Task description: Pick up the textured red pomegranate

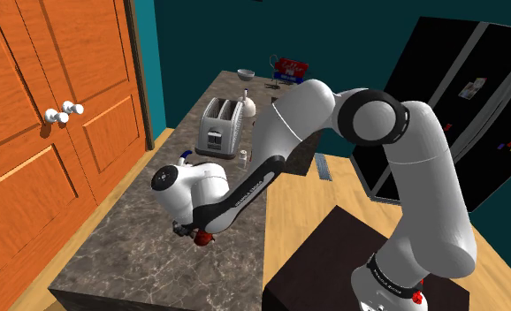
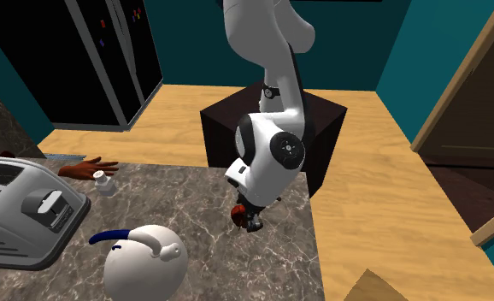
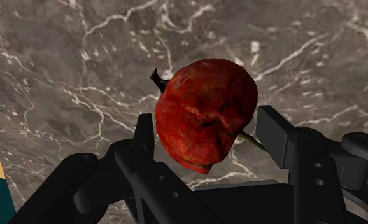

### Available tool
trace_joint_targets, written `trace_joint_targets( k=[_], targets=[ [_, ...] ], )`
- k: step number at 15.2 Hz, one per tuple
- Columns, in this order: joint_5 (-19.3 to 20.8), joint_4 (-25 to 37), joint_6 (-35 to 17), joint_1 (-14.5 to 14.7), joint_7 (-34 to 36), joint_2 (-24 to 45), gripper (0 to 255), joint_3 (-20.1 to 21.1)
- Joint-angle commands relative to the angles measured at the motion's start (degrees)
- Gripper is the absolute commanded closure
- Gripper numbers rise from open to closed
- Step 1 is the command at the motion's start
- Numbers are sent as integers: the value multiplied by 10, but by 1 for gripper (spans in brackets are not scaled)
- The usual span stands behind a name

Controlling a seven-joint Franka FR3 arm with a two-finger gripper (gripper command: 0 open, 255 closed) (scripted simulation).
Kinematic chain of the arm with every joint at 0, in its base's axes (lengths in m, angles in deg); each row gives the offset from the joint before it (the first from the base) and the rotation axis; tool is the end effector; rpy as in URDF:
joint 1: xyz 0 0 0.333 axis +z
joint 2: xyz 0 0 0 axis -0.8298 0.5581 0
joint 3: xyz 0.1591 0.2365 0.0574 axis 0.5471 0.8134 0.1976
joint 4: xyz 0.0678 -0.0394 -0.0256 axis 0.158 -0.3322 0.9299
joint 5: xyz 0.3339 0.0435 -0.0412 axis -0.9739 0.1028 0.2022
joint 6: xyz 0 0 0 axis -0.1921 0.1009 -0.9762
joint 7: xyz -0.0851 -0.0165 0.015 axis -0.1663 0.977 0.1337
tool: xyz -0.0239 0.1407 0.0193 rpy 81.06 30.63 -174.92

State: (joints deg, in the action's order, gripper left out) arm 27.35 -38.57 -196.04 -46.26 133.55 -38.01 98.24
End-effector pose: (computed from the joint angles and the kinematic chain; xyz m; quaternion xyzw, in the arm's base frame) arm 0.4786 0.2924 0.1460 0.9480 -0.2702 0.0495 0.1605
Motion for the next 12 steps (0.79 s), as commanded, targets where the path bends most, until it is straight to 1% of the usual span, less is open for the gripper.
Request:
trace_joint_targets(
  k=[1,9,12],
  targets=[
    [1,0,-2,0,1,1,255,-1],
    [1,1,-2,1,1,2,255,0],
    [-9,-3,9,-5,-7,-16,255,7]
  ],
)
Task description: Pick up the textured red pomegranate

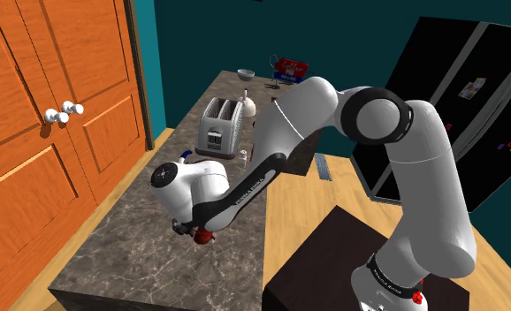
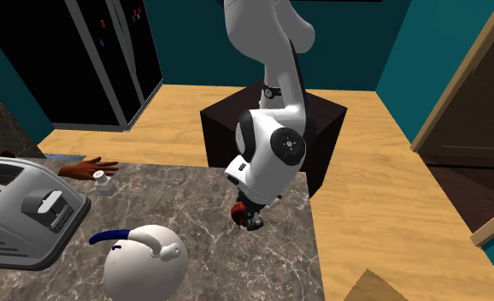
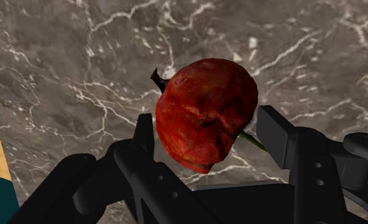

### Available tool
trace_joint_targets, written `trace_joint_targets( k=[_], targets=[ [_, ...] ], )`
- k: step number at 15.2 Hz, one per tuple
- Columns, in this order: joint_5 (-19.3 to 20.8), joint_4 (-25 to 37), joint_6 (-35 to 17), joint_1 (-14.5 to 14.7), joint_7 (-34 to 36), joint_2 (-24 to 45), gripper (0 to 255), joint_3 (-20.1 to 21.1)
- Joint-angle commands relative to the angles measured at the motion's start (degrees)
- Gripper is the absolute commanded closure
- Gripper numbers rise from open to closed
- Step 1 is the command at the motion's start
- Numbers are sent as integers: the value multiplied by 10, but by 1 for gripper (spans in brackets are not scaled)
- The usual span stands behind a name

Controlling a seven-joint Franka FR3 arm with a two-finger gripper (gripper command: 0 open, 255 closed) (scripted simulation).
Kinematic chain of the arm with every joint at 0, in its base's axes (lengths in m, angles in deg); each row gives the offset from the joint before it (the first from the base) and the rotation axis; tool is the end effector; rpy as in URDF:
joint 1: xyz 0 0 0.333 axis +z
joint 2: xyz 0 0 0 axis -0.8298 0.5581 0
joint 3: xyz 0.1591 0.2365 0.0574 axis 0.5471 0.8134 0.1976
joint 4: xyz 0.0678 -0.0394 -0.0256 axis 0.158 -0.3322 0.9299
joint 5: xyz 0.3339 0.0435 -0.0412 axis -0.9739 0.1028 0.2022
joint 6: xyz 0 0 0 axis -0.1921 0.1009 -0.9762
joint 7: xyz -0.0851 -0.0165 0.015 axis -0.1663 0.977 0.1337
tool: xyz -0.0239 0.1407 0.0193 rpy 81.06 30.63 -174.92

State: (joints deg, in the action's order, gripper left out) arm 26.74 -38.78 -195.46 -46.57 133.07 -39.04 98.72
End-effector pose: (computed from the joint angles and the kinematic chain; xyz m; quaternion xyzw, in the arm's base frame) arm 0.4787 0.2928 0.1548 0.9482 -0.2702 0.0496 0.1594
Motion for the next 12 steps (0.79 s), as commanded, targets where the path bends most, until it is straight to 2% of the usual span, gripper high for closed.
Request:
trace_joint_targets(
  k=[1,12],
  targets=[
    [-7,-2,7,-3,-5,-11,255,5],
    [-45,-8,52,-21,-37,-72,255,31]
  ],
)
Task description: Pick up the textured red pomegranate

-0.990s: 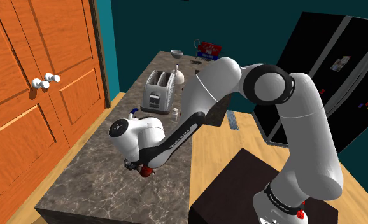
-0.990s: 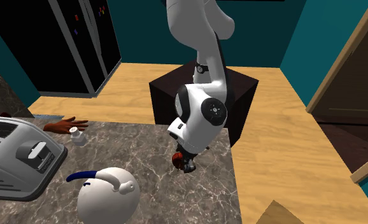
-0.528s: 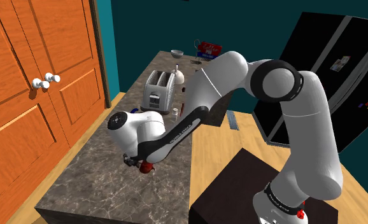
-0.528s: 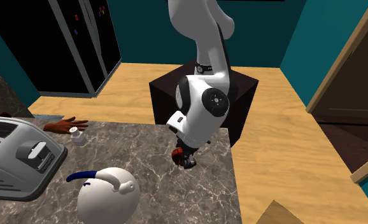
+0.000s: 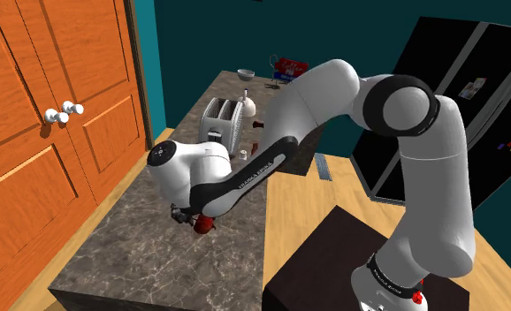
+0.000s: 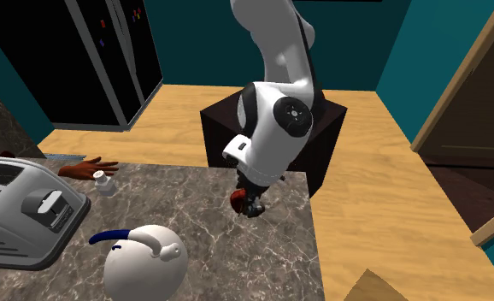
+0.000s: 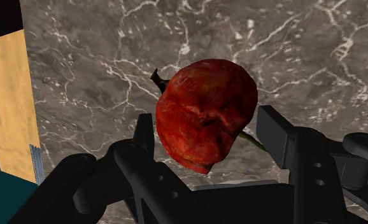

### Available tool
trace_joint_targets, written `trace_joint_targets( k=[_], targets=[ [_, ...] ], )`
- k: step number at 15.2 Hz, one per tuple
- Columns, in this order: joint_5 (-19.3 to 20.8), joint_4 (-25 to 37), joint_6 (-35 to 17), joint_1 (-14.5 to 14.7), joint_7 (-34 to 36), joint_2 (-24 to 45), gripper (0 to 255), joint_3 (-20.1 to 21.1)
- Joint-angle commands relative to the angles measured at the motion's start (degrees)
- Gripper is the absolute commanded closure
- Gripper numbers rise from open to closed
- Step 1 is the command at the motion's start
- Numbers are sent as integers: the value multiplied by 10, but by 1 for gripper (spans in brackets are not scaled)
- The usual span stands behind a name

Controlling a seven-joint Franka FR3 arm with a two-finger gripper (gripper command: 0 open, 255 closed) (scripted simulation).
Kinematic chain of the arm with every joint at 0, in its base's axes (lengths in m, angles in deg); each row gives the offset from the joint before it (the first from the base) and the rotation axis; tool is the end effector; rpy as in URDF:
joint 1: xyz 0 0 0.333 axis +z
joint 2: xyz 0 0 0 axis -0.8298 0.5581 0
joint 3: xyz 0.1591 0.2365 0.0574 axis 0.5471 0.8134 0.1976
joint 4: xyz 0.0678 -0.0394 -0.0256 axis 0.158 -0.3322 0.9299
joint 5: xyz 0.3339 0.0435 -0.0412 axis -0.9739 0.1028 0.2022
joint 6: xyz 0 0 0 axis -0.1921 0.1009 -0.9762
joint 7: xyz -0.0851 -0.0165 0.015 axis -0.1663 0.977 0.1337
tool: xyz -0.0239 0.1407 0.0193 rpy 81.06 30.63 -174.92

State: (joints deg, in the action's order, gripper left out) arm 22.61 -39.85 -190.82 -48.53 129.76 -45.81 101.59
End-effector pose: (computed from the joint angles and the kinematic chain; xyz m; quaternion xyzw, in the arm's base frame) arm 0.4764 0.2920 0.2117 0.9483 -0.2700 0.0497 0.1592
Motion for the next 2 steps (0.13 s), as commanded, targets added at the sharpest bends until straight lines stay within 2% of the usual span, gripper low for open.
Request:
trace_joint_targets(
  k=[1,2],
  targets=[
    [-4,3,7,-1,-5,-5,255,2],
    [-4,3,7,-1,-5,-5,255,2]
  ],
)
